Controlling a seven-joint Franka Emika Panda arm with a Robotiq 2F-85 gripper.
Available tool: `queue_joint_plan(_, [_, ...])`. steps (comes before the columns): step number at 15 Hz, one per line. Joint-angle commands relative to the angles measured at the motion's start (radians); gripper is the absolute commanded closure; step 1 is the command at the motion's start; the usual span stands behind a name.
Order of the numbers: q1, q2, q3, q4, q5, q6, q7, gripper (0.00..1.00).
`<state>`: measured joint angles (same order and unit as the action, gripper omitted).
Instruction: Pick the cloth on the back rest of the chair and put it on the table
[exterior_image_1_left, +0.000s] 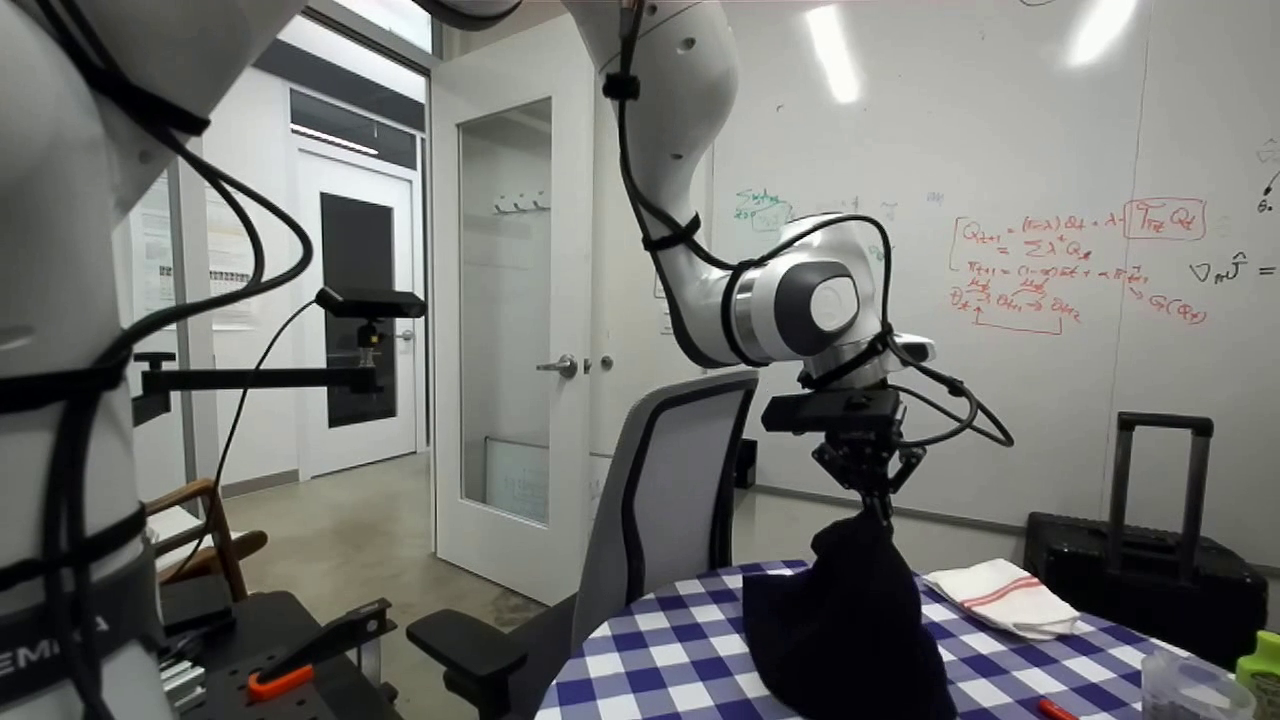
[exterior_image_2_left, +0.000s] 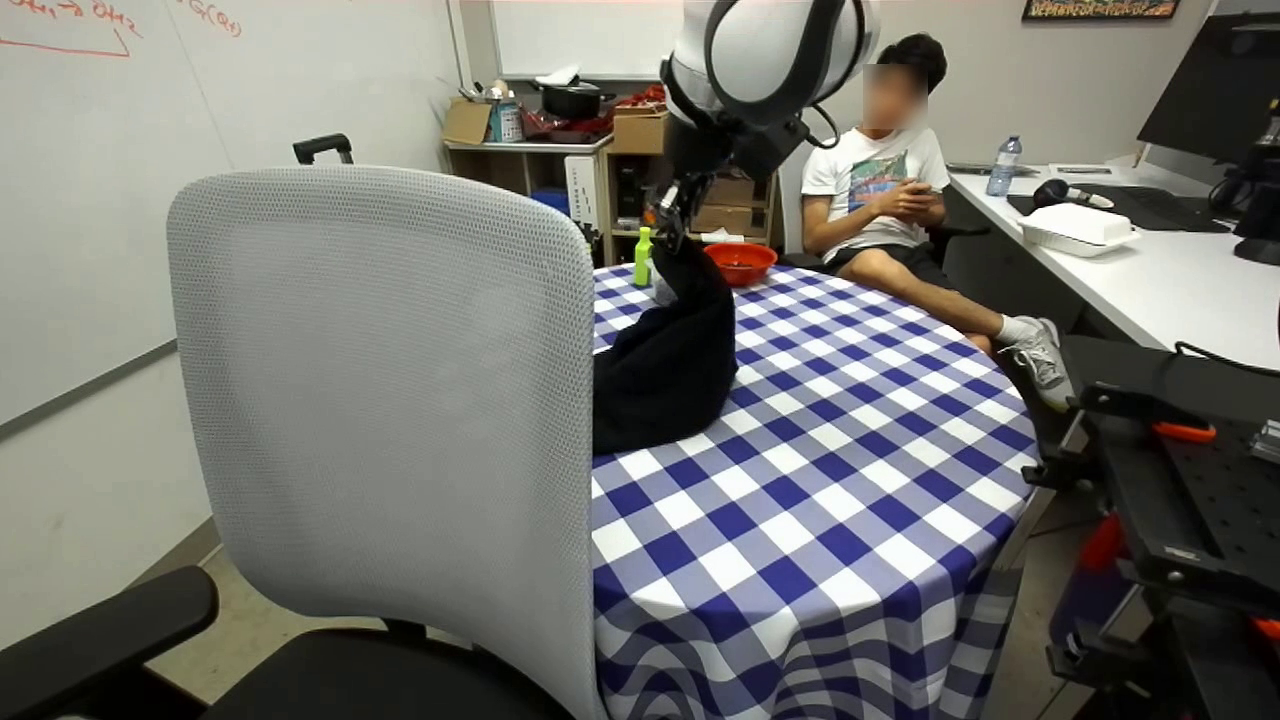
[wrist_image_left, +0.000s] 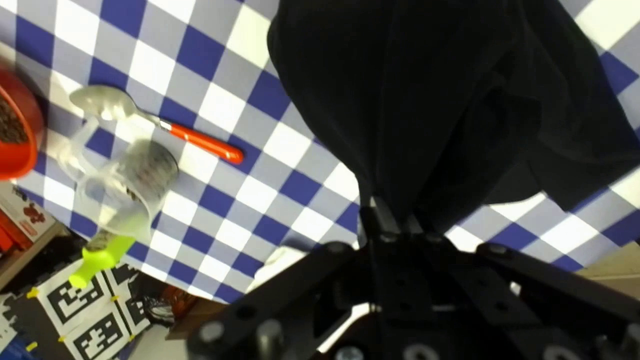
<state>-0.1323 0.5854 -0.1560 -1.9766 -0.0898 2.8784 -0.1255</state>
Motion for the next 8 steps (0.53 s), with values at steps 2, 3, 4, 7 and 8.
queue_joint_plan(2, [0.019, 0.008, -0.065, -0.102, -0.02, 0.012, 0.074, 0.99])
queue_joint_plan(3, [0.019, 0.006, -0.076, -0.132, -0.017, 0.016, 0.087, 0.99])
queue_joint_plan(4, [0.02, 0.006, -0.083, -0.152, -0.014, 0.017, 0.098, 0.99])
queue_joint_plan(7, [0.021, 0.003, -0.11, -0.231, -0.004, 0.028, 0.144, 0.99])
queue_joint_plan(8, [0.021, 0.003, -0.117, -0.256, 0.0, 0.031, 0.16, 0.99])
